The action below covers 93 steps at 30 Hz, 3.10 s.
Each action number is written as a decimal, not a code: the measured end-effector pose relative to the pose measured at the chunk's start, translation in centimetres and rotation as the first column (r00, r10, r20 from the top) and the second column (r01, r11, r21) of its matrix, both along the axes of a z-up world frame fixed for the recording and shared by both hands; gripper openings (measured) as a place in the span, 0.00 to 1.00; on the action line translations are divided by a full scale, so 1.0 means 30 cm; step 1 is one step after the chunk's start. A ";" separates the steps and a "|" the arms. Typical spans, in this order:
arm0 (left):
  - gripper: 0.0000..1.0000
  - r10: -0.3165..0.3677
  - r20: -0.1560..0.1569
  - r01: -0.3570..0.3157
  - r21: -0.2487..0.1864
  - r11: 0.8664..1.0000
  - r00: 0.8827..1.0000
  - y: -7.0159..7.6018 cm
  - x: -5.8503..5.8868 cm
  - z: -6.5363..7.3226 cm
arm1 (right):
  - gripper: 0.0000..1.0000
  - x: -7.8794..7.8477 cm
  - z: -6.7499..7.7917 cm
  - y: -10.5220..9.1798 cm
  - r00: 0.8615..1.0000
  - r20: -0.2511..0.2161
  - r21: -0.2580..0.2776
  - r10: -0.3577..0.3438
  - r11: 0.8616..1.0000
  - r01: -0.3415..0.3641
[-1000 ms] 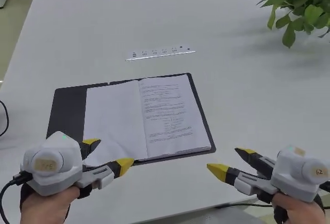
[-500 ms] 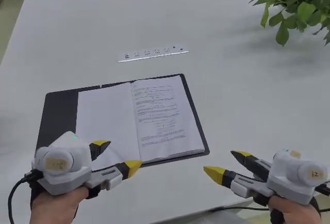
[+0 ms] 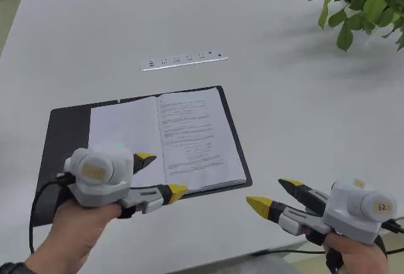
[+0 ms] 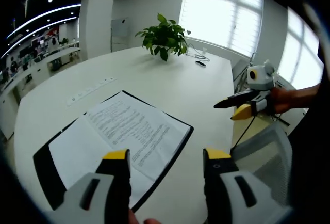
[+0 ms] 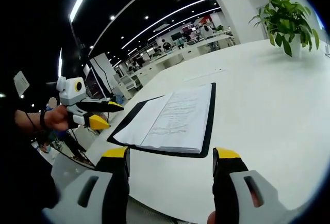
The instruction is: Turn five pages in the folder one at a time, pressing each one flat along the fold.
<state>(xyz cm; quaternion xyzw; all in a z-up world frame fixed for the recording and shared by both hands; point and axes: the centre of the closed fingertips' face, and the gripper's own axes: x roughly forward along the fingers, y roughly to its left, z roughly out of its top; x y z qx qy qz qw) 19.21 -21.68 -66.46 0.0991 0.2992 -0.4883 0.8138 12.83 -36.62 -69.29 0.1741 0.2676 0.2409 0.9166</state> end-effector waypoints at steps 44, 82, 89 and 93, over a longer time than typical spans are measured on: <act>0.64 -0.037 -0.014 0.039 0.185 0.982 0.999 -0.313 0.138 -0.395 | 0.57 -0.001 -0.047 -0.002 0.998 -0.065 0.032 0.003 0.999 -0.001; 0.38 0.088 -0.069 -0.084 0.067 0.994 0.994 -0.239 0.153 -0.382 | 0.50 0.412 -0.169 0.127 0.992 -0.101 0.163 0.073 0.985 -0.056; 0.40 0.090 -0.084 -0.085 0.057 0.995 0.992 -0.242 0.143 -0.378 | 0.43 0.411 -0.165 0.127 0.992 -0.108 0.202 0.061 0.979 -0.038; 0.48 0.146 -0.207 -0.151 -0.009 0.988 0.967 -0.249 0.122 -0.356 | 0.37 0.402 -0.162 0.112 0.993 -0.109 0.230 0.041 0.973 -0.015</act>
